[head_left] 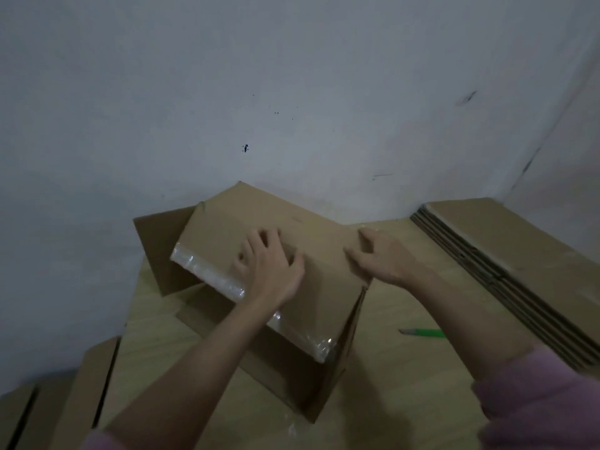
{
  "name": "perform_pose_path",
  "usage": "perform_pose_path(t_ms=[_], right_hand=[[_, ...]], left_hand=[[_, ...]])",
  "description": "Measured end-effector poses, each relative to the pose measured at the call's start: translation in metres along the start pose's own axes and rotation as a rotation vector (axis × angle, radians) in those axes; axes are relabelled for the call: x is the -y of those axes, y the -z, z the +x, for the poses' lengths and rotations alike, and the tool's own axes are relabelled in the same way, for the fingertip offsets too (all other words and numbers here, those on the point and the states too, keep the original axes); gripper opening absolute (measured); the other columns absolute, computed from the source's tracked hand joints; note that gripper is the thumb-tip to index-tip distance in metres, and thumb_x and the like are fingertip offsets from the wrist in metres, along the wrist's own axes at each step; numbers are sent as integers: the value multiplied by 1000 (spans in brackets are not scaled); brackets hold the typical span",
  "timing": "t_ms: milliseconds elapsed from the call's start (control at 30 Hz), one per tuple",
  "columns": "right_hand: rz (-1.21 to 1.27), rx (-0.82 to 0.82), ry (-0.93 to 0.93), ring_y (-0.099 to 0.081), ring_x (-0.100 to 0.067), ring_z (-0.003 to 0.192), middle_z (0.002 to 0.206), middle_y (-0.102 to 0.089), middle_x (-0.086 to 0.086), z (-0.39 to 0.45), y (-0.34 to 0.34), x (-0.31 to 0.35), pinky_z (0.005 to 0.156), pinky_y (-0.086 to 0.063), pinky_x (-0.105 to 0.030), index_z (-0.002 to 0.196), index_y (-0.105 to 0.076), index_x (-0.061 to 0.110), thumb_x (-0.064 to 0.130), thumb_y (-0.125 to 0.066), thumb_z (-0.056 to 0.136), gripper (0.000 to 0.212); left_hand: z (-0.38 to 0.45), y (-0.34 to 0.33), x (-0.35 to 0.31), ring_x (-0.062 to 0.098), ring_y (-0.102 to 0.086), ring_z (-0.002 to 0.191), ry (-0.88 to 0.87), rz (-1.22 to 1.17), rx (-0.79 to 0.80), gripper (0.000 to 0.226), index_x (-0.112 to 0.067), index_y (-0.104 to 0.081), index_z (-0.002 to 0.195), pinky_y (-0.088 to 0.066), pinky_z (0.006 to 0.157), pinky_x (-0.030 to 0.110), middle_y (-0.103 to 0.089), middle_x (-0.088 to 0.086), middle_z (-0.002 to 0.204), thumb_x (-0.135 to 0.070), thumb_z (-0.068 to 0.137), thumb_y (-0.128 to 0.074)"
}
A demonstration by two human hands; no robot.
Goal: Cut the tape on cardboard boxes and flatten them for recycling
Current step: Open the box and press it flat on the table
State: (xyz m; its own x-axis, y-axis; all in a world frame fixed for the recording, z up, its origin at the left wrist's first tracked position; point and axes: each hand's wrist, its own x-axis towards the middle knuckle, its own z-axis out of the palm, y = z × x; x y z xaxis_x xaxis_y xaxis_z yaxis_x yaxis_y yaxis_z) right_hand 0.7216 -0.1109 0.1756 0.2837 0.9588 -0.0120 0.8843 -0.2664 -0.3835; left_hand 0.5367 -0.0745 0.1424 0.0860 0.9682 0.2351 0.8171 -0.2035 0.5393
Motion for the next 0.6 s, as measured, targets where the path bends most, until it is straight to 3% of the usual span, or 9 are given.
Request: perform_pose_path(t_ms=[133,200,300,400,500,567,600], right_hand=[[-34,-139,-61,-52,-31,109,115,-56,-13,-39,-12,19,88,-41,-35,111,-52,8,65,-55,80,64],[40,-206,26,-53,-28,97,100,-55,-9,-63,-24,34,78,-38,-33,99,-51,10,58,-55,83,51],[480,-158,97,-56,-23,83,83,-59,-2,-80,-51,45,74,-43,-34,81,-53,16,38,-53,91,24],[874,-35,-132,-58,-25,93,93,-62,-3,-67,-84,41,86,-49,-46,90,-59,19,37,-63,86,18],[1136,234,-432,-57,-25,106,116,-58,-4,-62,-105,44,78,-51,-38,118,-52,20,59,-74,64,70],[1332,410,-520,-62,-27,94,110,-64,-9,-65,-106,51,65,-51,-33,117,-56,19,60,-75,53,79],[1377,403,-517,-63,-27,91,107,-66,-10,-65,-103,54,62,-50,-31,114,-58,18,57,-76,54,75]], left_hand=[[16,12,15,22,-23,133,-100,84,146,46,-30,-34,141,-19,108,43,-27,-1,146,-34,95,-40],[25,28,25,24,-27,131,-181,102,183,46,-26,-39,140,-25,107,40,-34,-1,146,-23,94,-42],[22,57,33,24,-44,120,-310,37,160,43,-16,-56,127,-36,98,29,-53,3,129,-6,86,-50],[-3,74,35,16,-48,117,-456,16,228,36,-21,-57,125,-34,96,23,-54,-4,125,-20,88,-54],[-26,72,37,10,-39,124,-531,124,236,52,-28,-50,131,-27,105,25,-45,-10,134,-53,87,-37],[-35,71,40,9,-36,125,-530,148,228,71,-28,-48,134,-24,105,25,-43,-11,135,-64,79,-21],[-38,71,43,10,-38,125,-532,135,222,75,-27,-49,133,-25,105,26,-44,-10,135,-64,76,-17]])
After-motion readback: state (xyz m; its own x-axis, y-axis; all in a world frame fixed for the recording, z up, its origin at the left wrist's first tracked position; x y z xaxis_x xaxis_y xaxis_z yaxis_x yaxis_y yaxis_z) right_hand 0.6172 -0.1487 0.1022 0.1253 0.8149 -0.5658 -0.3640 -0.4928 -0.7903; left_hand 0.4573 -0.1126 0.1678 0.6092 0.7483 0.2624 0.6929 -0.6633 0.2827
